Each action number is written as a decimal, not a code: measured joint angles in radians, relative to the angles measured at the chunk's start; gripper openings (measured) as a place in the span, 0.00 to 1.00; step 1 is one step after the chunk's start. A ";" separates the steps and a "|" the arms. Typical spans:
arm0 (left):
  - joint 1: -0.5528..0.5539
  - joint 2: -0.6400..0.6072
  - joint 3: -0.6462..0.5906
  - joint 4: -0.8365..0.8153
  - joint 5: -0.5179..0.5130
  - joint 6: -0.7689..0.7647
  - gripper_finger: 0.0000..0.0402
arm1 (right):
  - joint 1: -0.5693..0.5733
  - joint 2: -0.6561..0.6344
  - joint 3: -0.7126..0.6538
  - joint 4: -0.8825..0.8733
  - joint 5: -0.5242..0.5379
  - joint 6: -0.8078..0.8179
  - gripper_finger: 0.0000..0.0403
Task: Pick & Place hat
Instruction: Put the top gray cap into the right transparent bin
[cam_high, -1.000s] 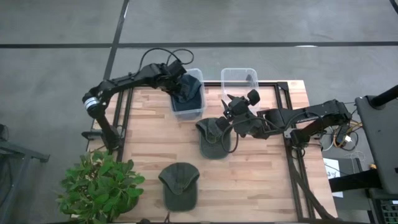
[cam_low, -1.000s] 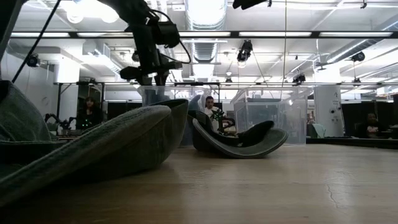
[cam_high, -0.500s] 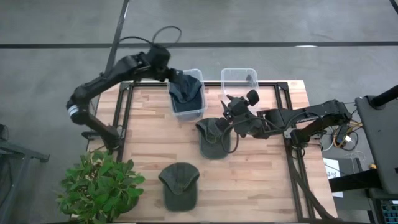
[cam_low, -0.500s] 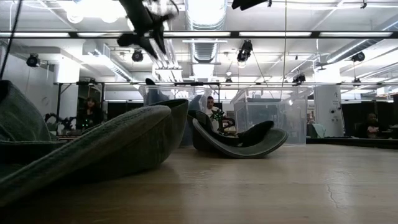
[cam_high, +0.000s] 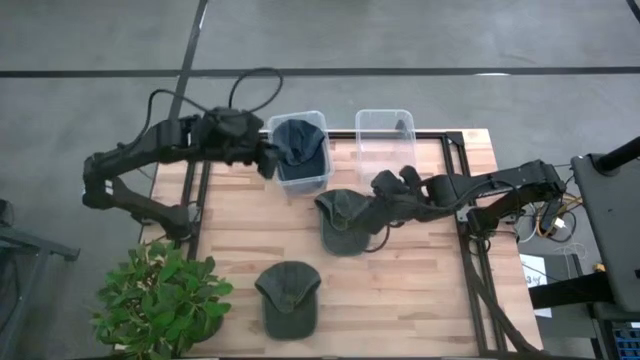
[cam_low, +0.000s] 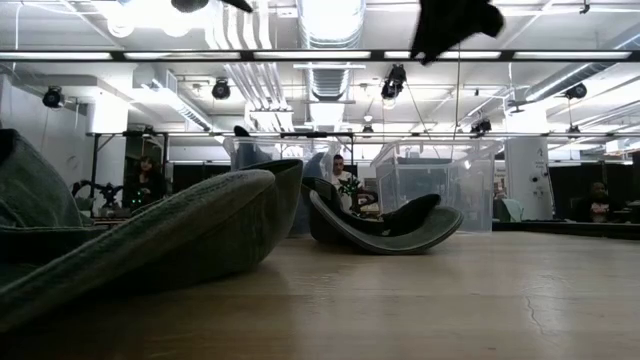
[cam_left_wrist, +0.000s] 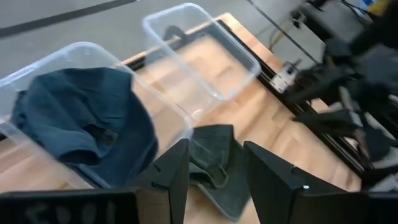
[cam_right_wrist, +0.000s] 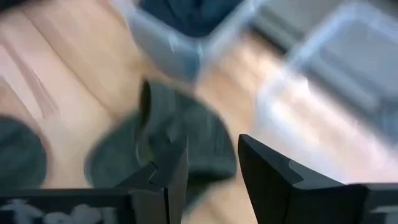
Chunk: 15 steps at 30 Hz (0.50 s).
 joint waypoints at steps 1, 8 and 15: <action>-0.025 -0.002 -0.002 0.001 -0.015 0.000 0.35 | 0.000 0.003 -0.002 -0.035 -0.024 0.049 0.33; -0.139 0.002 -0.053 0.002 -0.044 -0.002 0.35 | 0.000 0.005 -0.060 -0.068 -0.156 0.229 0.33; -0.169 0.000 -0.172 0.018 -0.046 -0.073 0.35 | 0.000 0.005 -0.172 0.049 -0.298 0.320 0.41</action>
